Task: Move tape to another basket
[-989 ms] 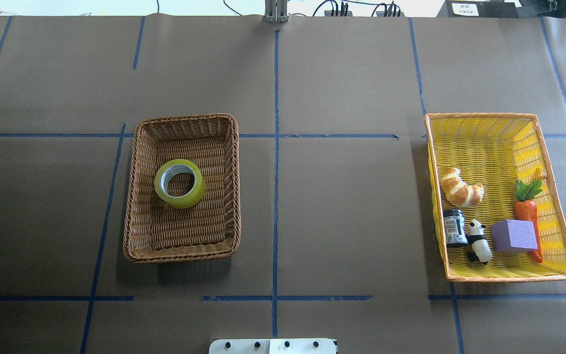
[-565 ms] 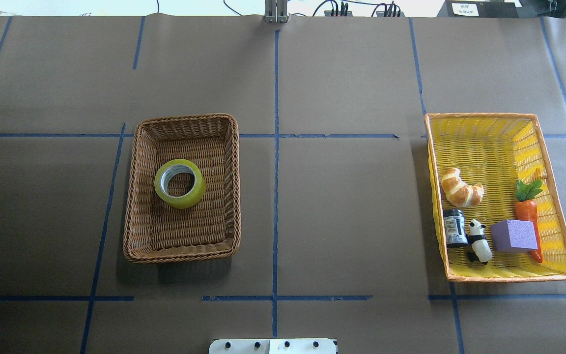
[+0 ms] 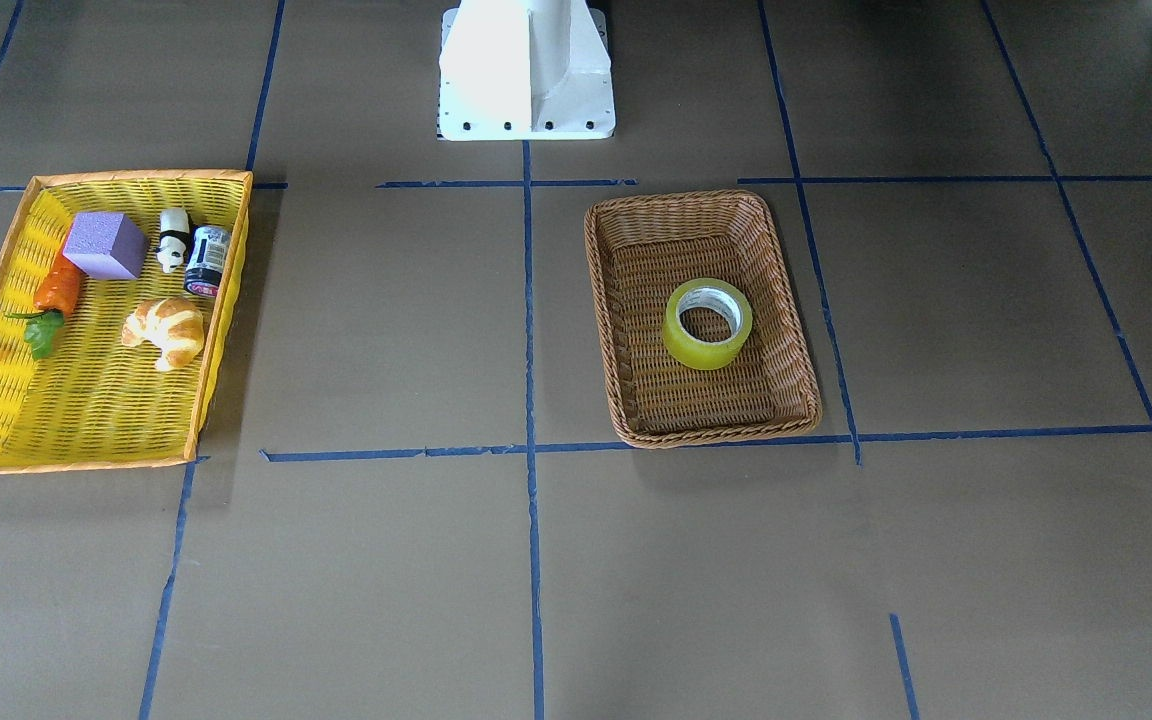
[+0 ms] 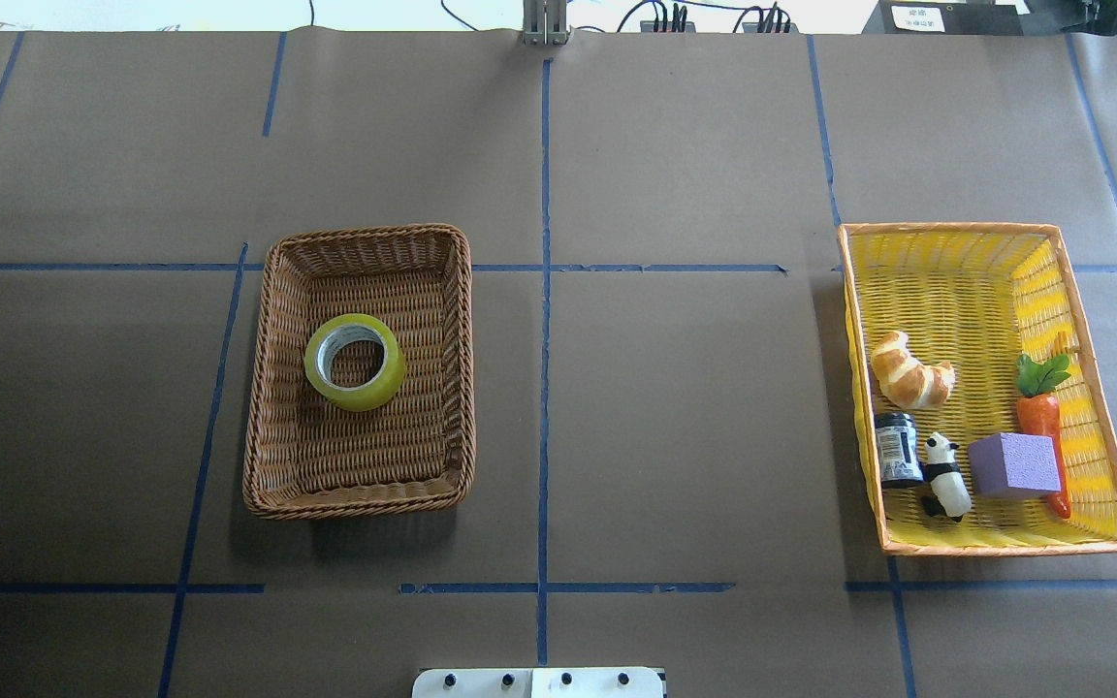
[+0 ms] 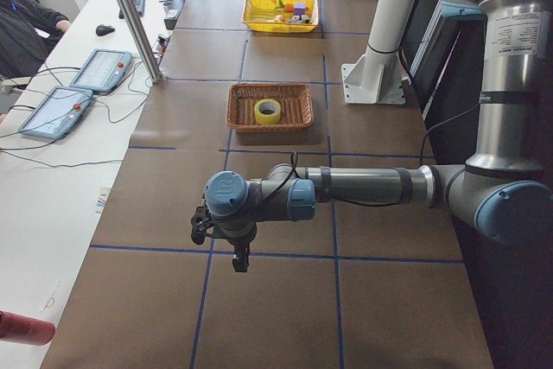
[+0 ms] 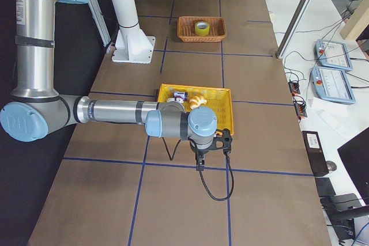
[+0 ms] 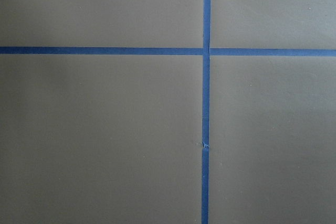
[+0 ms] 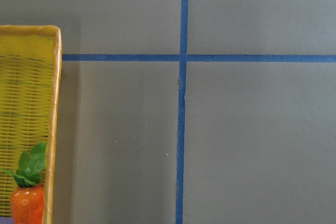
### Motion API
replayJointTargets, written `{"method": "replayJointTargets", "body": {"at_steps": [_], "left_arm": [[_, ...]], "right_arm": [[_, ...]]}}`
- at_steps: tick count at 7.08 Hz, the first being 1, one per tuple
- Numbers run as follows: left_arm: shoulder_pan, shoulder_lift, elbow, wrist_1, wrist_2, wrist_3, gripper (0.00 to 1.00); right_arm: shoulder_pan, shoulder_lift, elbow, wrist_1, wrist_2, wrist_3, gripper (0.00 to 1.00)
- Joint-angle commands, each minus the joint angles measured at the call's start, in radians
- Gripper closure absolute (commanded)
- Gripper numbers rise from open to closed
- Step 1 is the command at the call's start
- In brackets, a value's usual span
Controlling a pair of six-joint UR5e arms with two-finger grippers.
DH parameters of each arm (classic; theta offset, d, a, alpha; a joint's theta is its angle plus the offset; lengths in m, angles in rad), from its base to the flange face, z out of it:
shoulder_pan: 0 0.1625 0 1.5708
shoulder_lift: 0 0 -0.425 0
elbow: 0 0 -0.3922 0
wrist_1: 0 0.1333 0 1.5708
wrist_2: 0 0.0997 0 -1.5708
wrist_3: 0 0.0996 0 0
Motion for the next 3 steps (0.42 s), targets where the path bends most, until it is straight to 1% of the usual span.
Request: {"method": "replayJointTargets", "body": {"at_steps": [1, 3], "left_arm": [[0.0, 0.0, 0.0, 0.0, 0.0, 0.0, 0.0], [0.0, 0.001, -0.002, 0.0, -0.002, 0.0, 0.0]], "right_arm": [[0.001, 0.0, -0.001, 0.001, -0.001, 0.0, 0.0], [0.004, 0.0, -0.001, -0.001, -0.001, 0.0, 0.0]]}}
